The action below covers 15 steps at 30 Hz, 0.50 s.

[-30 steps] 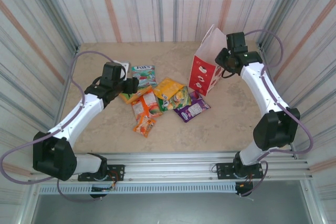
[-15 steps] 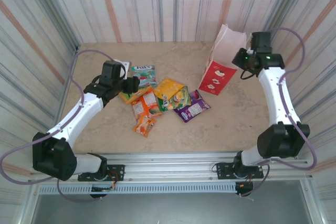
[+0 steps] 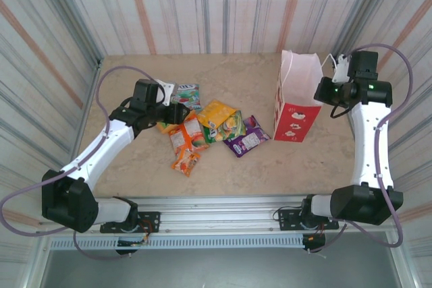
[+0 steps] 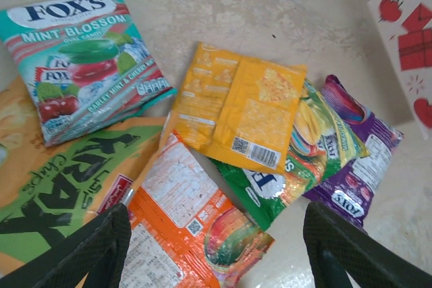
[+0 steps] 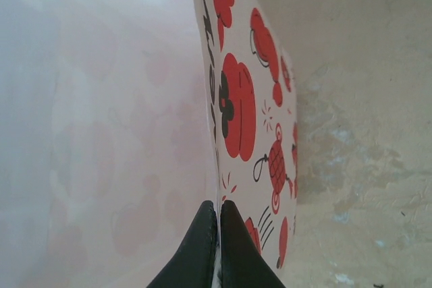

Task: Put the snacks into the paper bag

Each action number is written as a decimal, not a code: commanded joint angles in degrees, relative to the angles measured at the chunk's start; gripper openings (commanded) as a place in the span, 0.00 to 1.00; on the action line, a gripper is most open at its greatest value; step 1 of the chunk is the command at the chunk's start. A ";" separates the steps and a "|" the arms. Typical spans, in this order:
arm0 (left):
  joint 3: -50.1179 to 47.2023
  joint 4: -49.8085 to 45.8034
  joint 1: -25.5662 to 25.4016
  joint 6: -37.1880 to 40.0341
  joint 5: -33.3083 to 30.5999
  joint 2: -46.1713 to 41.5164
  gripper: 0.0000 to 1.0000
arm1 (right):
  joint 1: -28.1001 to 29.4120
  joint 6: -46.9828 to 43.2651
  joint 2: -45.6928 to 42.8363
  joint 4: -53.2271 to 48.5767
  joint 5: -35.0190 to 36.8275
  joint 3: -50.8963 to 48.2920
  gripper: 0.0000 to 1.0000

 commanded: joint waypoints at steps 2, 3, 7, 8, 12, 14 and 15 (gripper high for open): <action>-0.78 -2.42 -0.08 -1.75 2.83 -0.65 0.71 | -0.72 -5.20 -1.00 -3.66 -3.82 -3.20 0.00; -0.98 -2.42 -0.09 -2.29 2.73 -0.65 0.71 | -0.91 -5.18 -1.09 -3.00 -4.54 -4.29 0.00; -1.47 -2.16 -0.08 -3.67 3.41 -0.66 0.71 | -1.20 -5.07 -1.63 -1.10 -2.59 -6.85 0.00; -1.62 -2.11 -0.08 -3.94 3.52 -0.64 0.70 | -1.25 -5.27 -1.80 -0.87 -2.05 -7.23 0.00; -2.08 -2.07 -0.08 -4.25 3.17 -0.91 0.70 | -1.95 -5.99 -2.14 -0.13 -2.13 -7.24 0.00; -2.09 -2.06 -0.08 -4.22 3.17 -0.81 0.70 | -2.44 -6.45 -2.13 -0.18 -2.24 -6.42 0.00; -2.09 -2.07 -0.08 -4.30 3.17 -0.74 0.70 | -2.82 -6.61 -2.17 -0.22 -2.53 -5.90 0.00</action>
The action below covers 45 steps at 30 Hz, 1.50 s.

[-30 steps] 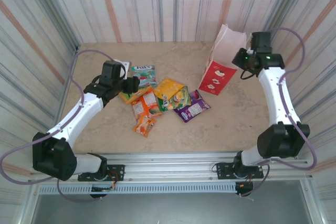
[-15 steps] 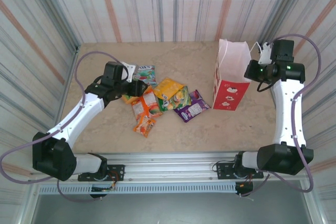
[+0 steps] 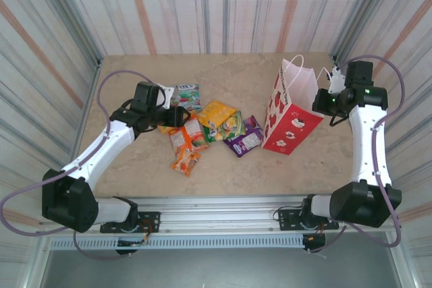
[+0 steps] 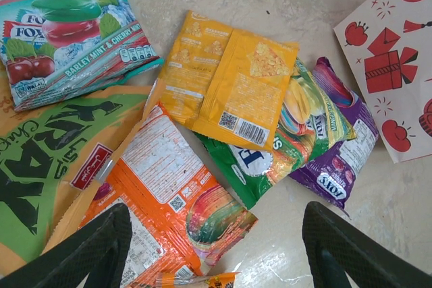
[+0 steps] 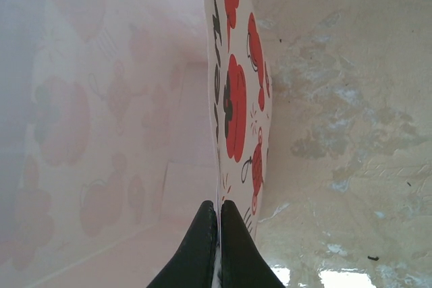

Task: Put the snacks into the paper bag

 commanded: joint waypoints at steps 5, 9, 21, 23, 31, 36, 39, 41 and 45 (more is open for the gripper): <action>-0.51 -0.25 -0.08 -1.85 1.22 -0.47 0.70 | -2.66 -2.30 -1.47 -0.03 -1.63 3.47 0.00; -0.42 -0.32 -0.08 -2.36 1.42 -0.23 0.70 | -4.03 -2.47 -1.19 0.42 -3.05 3.47 0.00; -0.25 -0.65 -0.08 -4.04 1.81 0.63 0.70 | -5.22 -2.66 0.21 2.47 -4.21 0.42 0.00; -0.10 -1.16 -0.08 -4.72 1.68 0.98 0.70 | -5.20 -2.66 0.67 2.42 -4.22 0.33 0.00; -0.16 -1.85 -0.08 -6.88 2.61 2.30 0.70 | -5.27 -2.63 0.93 3.23 -4.61 -1.44 0.09; 0.77 -3.18 0.45 -8.14 3.62 3.35 0.70 | -5.42 -1.91 0.08 2.86 -2.26 -1.03 0.49; 0.82 -3.55 1.28 -10.00 3.71 3.33 0.70 | -5.38 -1.24 -1.58 2.79 -1.26 -0.99 0.63; 0.46 -3.36 2.31 -11.62 4.24 3.06 0.69 | -5.50 -0.61 -2.70 2.78 -0.56 -1.16 0.68; -0.32 -3.48 4.27 -12.74 5.01 2.39 0.68 | -5.51 0.81 -5.37 2.87 -0.20 -1.99 0.76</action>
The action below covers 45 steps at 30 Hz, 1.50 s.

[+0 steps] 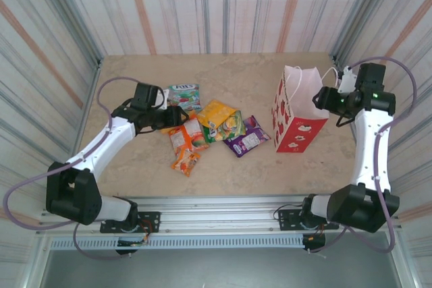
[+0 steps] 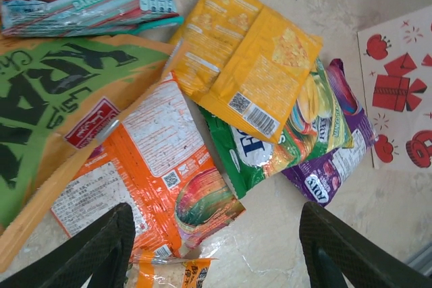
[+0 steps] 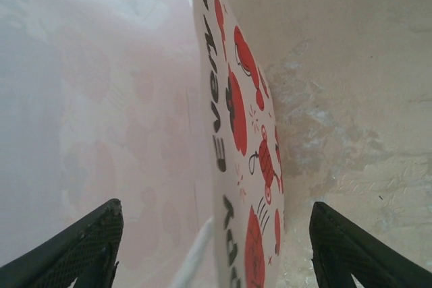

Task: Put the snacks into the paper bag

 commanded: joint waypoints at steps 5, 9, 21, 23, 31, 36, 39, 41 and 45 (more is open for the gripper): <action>-1.53 -2.01 3.32 -4.49 1.94 -2.21 0.67 | -0.57 2.85 -6.39 -0.78 4.50 -1.81 0.80; -4.65 -1.00 8.77 -10.26 5.36 -3.63 0.67 | -0.53 3.89 -9.70 -2.70 5.87 -0.86 0.83; -17.57 16.20 19.86 -24.94 14.95 -2.30 0.69 | 7.11 10.26 -24.02 -5.00 2.81 -0.40 0.77; -18.91 21.23 19.88 -27.94 16.14 -0.10 0.69 | 9.56 12.06 -25.18 -3.96 2.32 -0.98 0.77; -17.82 30.02 19.83 -32.03 15.88 9.03 0.71 | 18.22 15.50 -27.20 -0.11 3.66 -4.38 0.77; -17.52 33.57 19.79 -32.78 15.17 13.69 0.66 | 20.50 16.94 -27.87 1.33 4.13 -5.78 0.76; -17.70 35.70 19.79 -33.31 14.96 15.61 0.51 | 21.23 17.67 -28.93 2.36 3.85 -6.79 0.76; -17.65 36.53 19.78 -33.42 14.74 16.09 0.40 | 21.53 17.76 -29.55 2.50 3.63 -7.21 0.75; -17.31 36.20 19.83 -32.86 14.84 14.47 0.24 | 21.80 17.67 -30.77 2.40 3.29 -7.19 0.75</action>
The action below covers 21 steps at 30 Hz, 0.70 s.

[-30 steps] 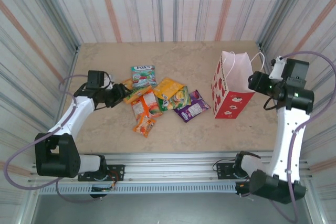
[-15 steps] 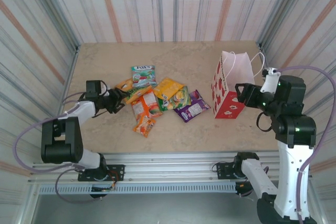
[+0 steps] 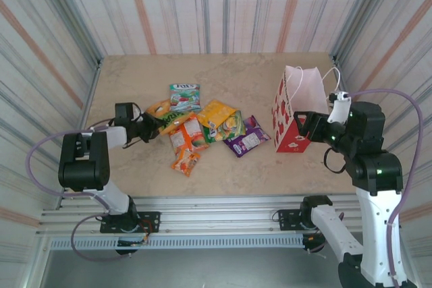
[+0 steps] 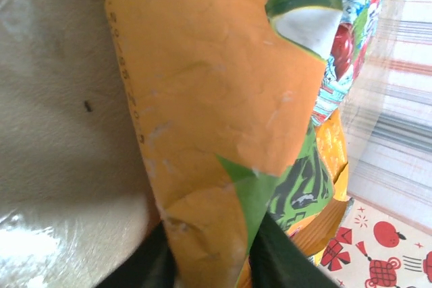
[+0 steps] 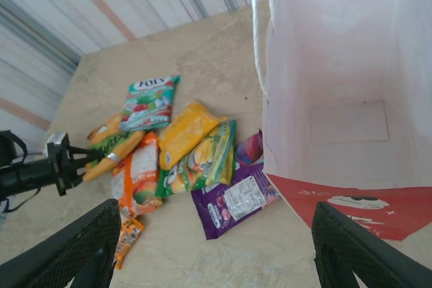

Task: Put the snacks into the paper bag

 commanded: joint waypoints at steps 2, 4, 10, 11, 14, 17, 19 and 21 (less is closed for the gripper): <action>1.49 -0.96 0.20 1.39 -0.48 -3.01 0.20 | 0.61 1.23 -1.80 1.07 -0.81 -0.18 0.74; 1.69 -3.27 0.15 2.64 -0.91 -5.44 0.17 | 0.61 1.28 -2.44 1.58 -2.02 0.13 0.74; 2.48 -10.23 0.05 5.97 -1.41 -14.38 0.05 | 0.72 0.25 -2.73 3.99 -6.80 0.57 0.73; 2.75 -11.66 0.06 6.71 -1.57 -15.94 0.03 | 0.73 0.01 -2.64 4.52 -7.57 0.66 0.73; 3.65 -14.93 -0.04 8.70 -1.20 -19.44 0.00 | 0.89 -0.94 -2.21 5.38 -9.03 1.33 0.72; 5.33 -17.56 -0.06 10.50 0.72 -21.74 0.00 | 1.33 -1.90 -1.52 5.50 -10.24 2.60 0.72; 6.48 -18.93 -0.23 11.77 2.00 -23.19 0.00 | 1.64 -2.62 -1.16 5.52 -10.62 3.36 0.72; 8.36 -20.99 -0.64 13.44 2.98 -24.47 0.00 | 1.99 -3.51 -0.84 5.61 -10.66 4.05 0.72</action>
